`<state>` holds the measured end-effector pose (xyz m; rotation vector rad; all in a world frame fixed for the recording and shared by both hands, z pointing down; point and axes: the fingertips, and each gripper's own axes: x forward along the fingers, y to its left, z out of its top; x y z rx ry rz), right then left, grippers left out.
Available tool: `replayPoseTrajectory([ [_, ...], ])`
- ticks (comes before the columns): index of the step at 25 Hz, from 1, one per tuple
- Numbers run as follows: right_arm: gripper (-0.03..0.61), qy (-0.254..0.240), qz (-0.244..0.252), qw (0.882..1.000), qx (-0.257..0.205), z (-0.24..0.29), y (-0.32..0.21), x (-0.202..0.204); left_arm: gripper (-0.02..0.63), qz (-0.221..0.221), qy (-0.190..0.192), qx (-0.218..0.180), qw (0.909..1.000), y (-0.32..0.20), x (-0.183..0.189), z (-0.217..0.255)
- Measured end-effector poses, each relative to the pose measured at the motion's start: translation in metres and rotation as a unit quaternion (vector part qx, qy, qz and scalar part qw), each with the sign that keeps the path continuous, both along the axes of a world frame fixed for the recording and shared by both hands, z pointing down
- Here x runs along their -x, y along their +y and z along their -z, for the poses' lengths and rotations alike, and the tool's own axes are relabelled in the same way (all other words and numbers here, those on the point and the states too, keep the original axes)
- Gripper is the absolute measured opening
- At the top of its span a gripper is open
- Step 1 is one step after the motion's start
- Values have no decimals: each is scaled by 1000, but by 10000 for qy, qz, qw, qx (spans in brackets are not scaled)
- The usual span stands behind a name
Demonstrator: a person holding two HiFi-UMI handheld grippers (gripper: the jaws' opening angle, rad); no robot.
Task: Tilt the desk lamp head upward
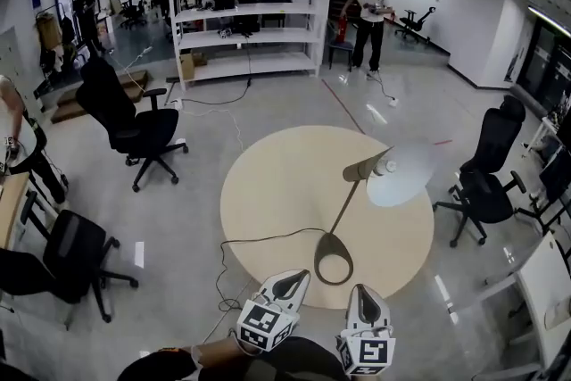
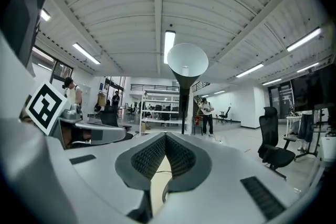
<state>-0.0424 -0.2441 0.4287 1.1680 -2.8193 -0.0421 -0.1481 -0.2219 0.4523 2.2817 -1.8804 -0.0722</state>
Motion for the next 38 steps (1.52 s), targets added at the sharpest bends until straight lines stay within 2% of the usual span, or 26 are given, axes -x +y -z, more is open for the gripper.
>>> replayPoseTrajectory([
  [4, 17, 65, 310, 9995, 54, -13, 27, -23, 46, 458, -20, 11, 9989, 34, -23, -4],
  [10, 17, 146, 939, 9954, 134, -53, 59, -59, 46, 971, -42, 428, 9943, 85, -68, -35],
  [16, 17, 23, 990, 9946, 314, -55, 77, -84, 46, 1228, -139, 666, 9901, 119, -91, -44],
  [25, 17, 81, 1001, 9947, 216, -33, 131, -72, 47, 1399, -350, 482, 9884, 186, -78, -25],
  [31, 17, 89, 1038, 9944, 177, -31, 214, -42, 48, 1393, -304, 324, 9893, 266, -52, -23],
  [35, 17, 152, 790, 9964, 274, -36, 288, -26, 46, 1307, -317, 309, 9904, 341, -24, -22],
  [38, 17, 307, 609, 9974, 211, -35, 327, -21, 48, 1181, -295, 213, 9923, 378, -16, -21],
])
